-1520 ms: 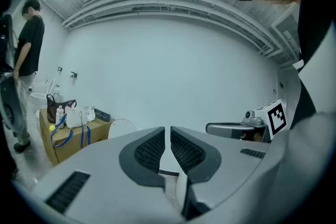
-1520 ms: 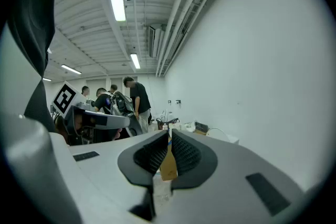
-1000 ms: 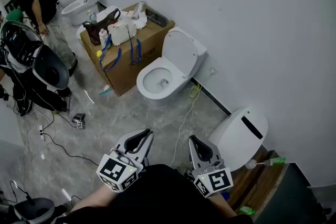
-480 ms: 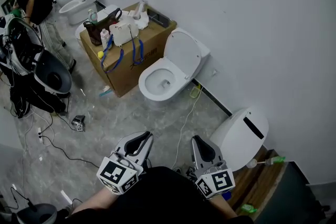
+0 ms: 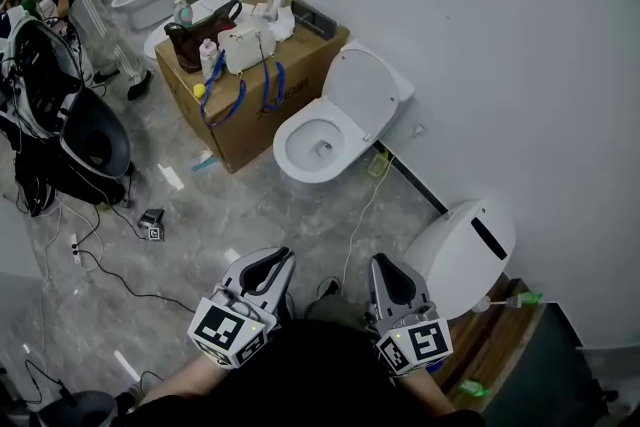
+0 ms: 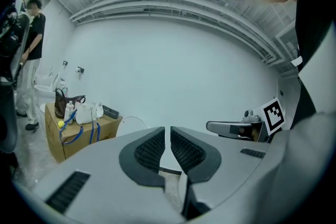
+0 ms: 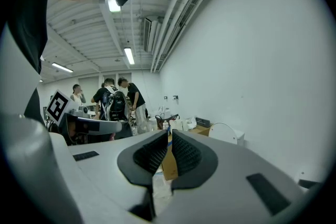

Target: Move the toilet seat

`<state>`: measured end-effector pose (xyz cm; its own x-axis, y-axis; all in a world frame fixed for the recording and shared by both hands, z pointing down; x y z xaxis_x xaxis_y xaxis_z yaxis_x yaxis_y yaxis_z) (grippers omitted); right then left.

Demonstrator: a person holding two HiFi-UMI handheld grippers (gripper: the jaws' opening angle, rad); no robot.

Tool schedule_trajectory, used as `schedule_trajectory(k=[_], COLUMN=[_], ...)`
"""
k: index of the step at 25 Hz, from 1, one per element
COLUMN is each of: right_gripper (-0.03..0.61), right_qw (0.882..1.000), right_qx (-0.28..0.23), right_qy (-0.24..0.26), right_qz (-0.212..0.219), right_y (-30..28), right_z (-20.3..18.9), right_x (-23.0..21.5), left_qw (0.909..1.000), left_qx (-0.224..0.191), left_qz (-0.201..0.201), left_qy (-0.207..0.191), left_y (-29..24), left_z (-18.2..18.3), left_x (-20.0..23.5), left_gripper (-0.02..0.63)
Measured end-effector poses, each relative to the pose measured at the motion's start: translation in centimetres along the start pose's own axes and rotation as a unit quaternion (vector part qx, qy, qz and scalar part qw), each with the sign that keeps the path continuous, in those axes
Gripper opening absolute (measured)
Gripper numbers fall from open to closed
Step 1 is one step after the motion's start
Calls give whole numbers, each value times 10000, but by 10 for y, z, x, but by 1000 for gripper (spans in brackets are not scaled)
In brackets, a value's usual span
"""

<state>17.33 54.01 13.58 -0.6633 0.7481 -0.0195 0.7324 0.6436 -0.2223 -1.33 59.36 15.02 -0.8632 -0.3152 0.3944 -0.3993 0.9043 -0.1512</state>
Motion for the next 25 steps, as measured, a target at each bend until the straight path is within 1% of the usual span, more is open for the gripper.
schedule_trajectory(k=[6,13,17,25], right_gripper=[49,49,49,49], right_qw=[9997,9986,9978,9957], right_qx=[152,89,76,94], right_qy=[-118,-275,-344,-423], right_qz=[132,433,561,813], right_y=[-30,-83,-121,-183], right_z=[-11,-10,-5,7], right_x=[-12,-41,-71,-147], left_qw=[9998,9988,9980,9954], left_qx=[75,134,184,197], left_qz=[153,477,612,934], left_qy=[33,6,40,19], left_y=[-17,-51,-87,-165], left_z=[0,11,19,44], left_x=[20,50,69,92], left_gripper=[44,44,44,44])
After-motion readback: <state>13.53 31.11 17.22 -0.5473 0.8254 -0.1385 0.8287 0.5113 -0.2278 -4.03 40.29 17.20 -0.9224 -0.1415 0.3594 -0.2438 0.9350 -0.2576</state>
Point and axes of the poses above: the fingertips, and each gripper's own axes: y backward along the fingers, x to its left, z out of its top, the point moved 5 cm from there along y, backward along the fingers, and after that the axes turned 5 degrees about y, right-handed, at the moved point
